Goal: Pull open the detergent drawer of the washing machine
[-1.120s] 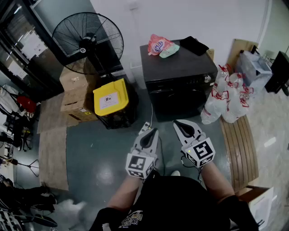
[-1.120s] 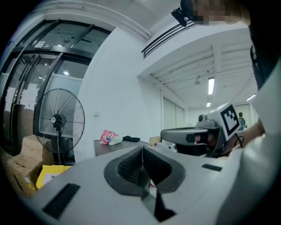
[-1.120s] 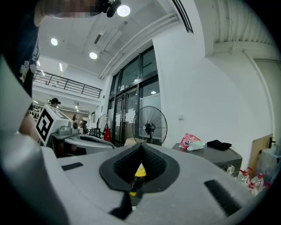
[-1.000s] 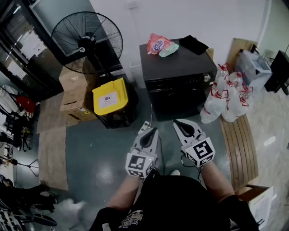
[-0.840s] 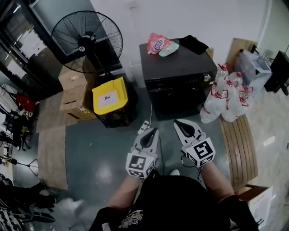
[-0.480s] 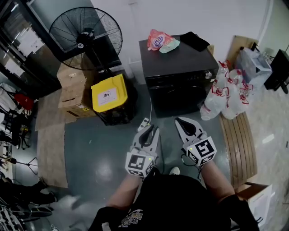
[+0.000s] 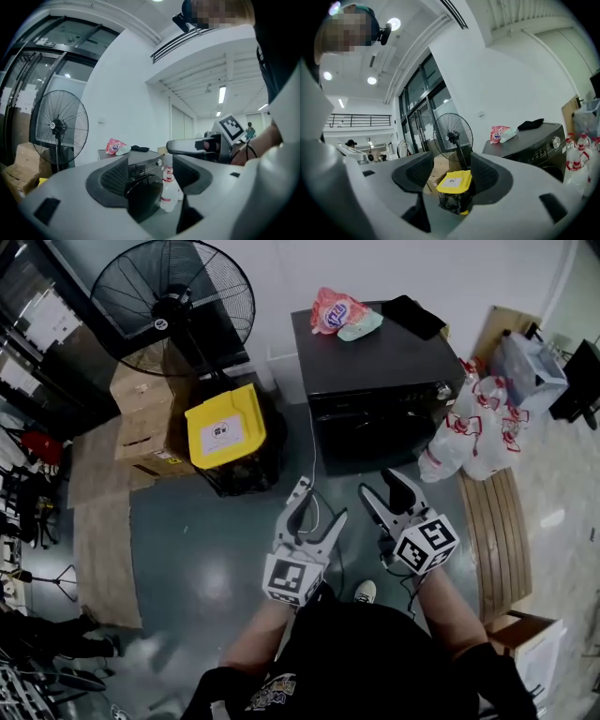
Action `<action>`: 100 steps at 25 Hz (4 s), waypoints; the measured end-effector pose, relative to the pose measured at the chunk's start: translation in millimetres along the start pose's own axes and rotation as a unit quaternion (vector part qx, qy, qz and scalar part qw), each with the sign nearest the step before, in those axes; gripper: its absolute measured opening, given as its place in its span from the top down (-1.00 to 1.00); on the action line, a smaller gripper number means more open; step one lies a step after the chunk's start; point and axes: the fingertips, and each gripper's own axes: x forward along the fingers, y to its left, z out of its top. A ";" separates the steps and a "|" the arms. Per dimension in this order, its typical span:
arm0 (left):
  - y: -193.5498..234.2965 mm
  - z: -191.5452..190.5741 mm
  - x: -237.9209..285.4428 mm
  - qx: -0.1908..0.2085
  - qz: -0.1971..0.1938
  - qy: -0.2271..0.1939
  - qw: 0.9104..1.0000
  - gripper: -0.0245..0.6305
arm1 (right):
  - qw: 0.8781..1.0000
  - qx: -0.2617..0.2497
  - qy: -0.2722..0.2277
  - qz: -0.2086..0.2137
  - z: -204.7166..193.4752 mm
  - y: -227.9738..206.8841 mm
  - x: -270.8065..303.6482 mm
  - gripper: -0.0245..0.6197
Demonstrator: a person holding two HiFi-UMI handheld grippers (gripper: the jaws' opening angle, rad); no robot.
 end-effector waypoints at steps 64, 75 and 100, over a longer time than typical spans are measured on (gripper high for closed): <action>212.1 -60.3 193.6 -0.048 -0.062 0.100 0.992 0.08 | 0.849 0.503 -0.022 -0.158 -178.4 -271.8 277.5 -0.62; 218.2 -64.4 206.8 -0.055 -0.052 0.106 0.991 0.08 | 0.849 0.509 -0.015 -0.143 -183.3 -285.3 296.2 -0.63; 183.9 -65.0 178.2 -0.058 -0.070 0.090 0.992 0.08 | 0.840 0.519 -0.024 -0.157 -196.0 -256.0 250.7 -0.59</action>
